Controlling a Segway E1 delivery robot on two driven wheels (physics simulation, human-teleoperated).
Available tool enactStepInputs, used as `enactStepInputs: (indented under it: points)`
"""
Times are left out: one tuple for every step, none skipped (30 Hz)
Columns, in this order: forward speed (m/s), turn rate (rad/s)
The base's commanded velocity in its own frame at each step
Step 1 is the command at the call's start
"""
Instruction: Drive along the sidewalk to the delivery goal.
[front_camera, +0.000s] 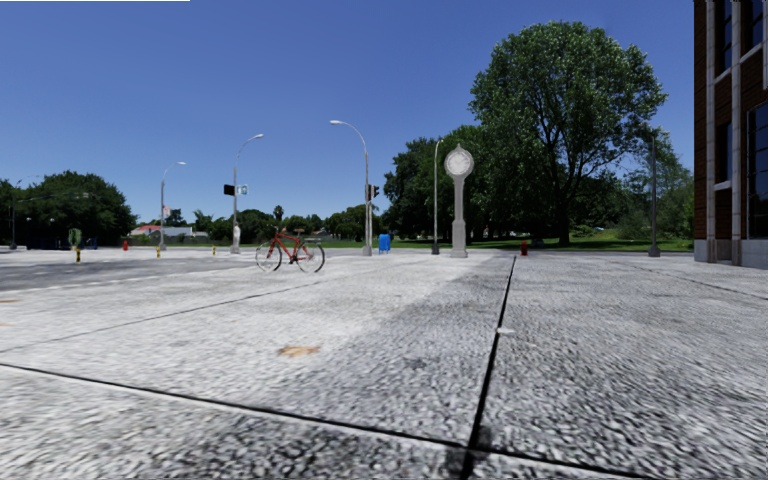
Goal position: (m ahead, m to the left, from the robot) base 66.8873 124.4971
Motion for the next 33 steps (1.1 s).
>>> enactStepInputs:
  points:
    - [2.0, 0.0]
    - [2.0, 0.0]
    - [2.0, 0.0]
    - [2.0, 0.0]
    - [2.0, 0.0]
    - [2.0, 0.0]
    - [2.0, 0.0]
    - [2.0, 0.0]
    - [2.0, 0.0]
    - [2.0, 0.0]
    - [2.0, 0.0]
    - [2.0, 0.0]
    - [2.0, 0.0]
    - [2.0, 0.0]
    - [2.0, 0.0]
    - [2.0, 0.0]
    - [2.0, 0.0]
    - [2.0, 0.0]
    - [2.0, 0.0]
    - [2.0, 0.0]
    - [2.0, 0.0]
    - [2.0, 0.0]
    - [2.0, 0.0]
    - [2.0, 0.0]
    - [2.0, 0.0]
    - [2.0, 0.0]
    - [2.0, 0.0]
    - [2.0, 0.0]
    - [2.0, 0.0]
    - [2.0, 0.0]
    - [2.0, 0.0]
    - [2.0, 0.0]
    - [2.0, 0.0]
